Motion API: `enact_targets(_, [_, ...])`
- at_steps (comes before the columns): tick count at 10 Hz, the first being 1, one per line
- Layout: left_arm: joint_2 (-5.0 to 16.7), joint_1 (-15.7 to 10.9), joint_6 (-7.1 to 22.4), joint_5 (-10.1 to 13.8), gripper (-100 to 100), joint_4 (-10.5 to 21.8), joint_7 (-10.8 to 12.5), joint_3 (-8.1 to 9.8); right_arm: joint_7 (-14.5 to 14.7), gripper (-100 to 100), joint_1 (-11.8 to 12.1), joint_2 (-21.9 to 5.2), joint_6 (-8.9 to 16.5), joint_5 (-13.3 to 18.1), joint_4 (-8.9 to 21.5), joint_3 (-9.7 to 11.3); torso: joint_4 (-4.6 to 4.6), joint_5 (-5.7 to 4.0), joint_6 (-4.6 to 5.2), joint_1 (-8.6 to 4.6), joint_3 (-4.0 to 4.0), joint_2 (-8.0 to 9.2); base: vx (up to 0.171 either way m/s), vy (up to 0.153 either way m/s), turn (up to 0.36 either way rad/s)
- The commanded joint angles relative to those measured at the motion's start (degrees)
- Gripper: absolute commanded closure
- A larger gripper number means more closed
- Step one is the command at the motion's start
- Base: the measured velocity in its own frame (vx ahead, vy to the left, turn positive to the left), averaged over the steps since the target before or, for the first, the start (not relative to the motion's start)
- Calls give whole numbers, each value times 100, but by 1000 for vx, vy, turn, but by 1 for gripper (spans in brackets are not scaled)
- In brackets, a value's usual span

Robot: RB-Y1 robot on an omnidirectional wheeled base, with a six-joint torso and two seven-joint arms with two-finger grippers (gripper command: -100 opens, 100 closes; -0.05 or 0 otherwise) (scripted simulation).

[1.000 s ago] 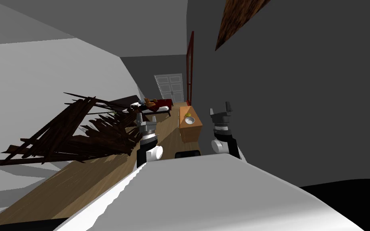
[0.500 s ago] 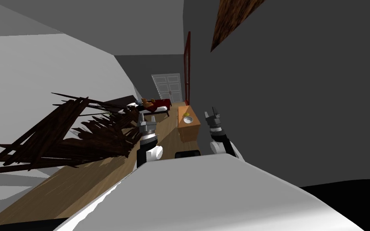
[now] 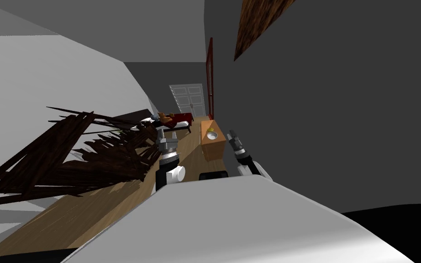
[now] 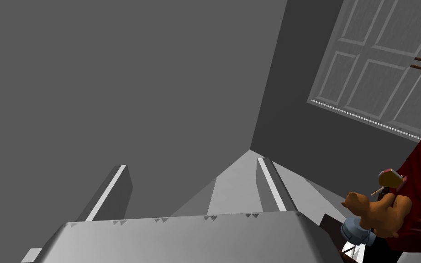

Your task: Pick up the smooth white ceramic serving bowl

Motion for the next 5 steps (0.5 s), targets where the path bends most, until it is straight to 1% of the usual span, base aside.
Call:
enact_targets(1, [0, 0, 0, 0, 0, 0, 0, 0, 185, -100, -33, -139, -8, 186, 265, 189, 0, 0, 0, 0, 0, 0, -31, 15, -50])
enact_targets(2, [0, 0, 0, 0, 0, 0, 0, 0, 317, -100, -56, -304, -13, 329, 444, 317, -1, 1, 1, 4, -3, -4, -52, 19, -81])
enact_targets(3, [0, 0, 0, 0, 0, 0, 0, 0, 317, -100, -56, -304, -13, 329, 478, 317, 0, 2, 1, 5, 0, 1, -45, 9, -22])
enact_targets(4, [0, 0, 0, 0, 0, 0, 0, 0, 453, -100, -84, -483, -17, 476, 664, 440, 0, 1, 0, 4, 0, 0, -39, 14, -26])
enact_targets(5, [0, 0, 0, 0, 0, 0, 0, 0, 453, -100, -84, -483, -17, 476, 703, 440, -1, 1, 0, 6, -1, -1, -31, 12, -21])
